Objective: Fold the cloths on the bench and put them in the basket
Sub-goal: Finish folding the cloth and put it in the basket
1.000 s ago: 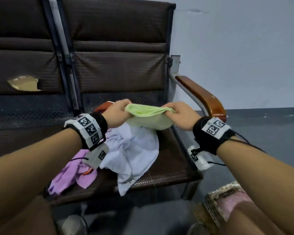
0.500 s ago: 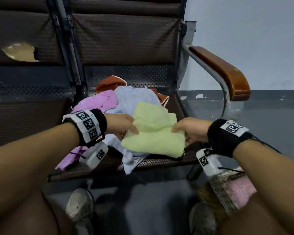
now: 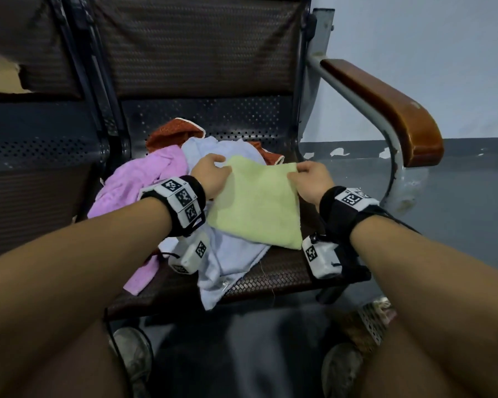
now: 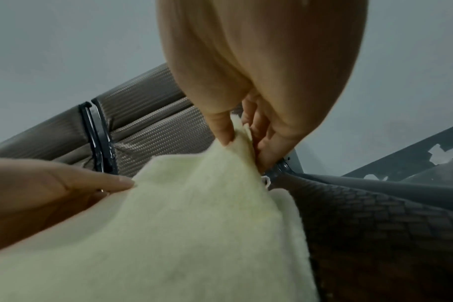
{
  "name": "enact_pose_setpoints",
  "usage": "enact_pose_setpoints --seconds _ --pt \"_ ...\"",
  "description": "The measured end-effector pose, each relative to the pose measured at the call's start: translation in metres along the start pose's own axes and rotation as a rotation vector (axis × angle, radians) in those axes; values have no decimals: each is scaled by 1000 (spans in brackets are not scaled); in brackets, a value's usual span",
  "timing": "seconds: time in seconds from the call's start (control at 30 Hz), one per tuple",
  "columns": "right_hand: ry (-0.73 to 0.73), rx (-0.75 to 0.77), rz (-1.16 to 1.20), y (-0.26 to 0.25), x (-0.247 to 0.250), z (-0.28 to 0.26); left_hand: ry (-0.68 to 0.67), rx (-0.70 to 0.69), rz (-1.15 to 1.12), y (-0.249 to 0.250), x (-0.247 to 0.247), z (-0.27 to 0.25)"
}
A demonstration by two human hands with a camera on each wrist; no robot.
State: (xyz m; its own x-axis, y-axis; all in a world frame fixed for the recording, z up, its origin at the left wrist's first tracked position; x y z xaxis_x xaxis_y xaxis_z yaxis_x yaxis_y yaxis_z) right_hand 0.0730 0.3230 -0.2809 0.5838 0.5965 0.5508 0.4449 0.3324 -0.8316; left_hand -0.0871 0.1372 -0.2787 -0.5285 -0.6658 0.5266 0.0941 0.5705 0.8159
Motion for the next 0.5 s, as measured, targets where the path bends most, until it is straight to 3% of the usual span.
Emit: enact_pose_setpoints --seconds 0.07,0.17,0.27,0.33,0.4,0.5 --pt "-51 46 -159 -1 -2 0 22 -23 77 0 1 3" --pt "-154 250 -379 -17 -3 -14 92 -196 216 13 9 -7" --pt "-410 371 -385 -26 -16 -42 -200 -257 222 14 -5 -30" --pt "-566 381 -466 -22 -26 -61 -376 -291 394 4 -15 -47" --pt "-623 397 -573 -16 -30 -74 -402 -364 624 -8 -15 -56" --pt "-640 483 -675 -13 -35 -85 -393 -396 689 -17 -10 -59"
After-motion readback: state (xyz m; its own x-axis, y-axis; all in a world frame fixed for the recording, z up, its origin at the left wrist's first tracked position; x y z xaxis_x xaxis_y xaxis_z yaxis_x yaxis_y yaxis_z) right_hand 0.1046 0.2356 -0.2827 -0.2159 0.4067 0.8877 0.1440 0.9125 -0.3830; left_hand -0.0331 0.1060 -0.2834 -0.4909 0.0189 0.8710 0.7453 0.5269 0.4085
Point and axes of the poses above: each hand's wrist, its own z-axis towards the middle knuckle, its own x-axis out of the back of the hand, y = z × x, the point moved 6 cm from there along z, towards the middle knuckle, and after that the axes turned 6 degrees about x, right-handed, at the moved point
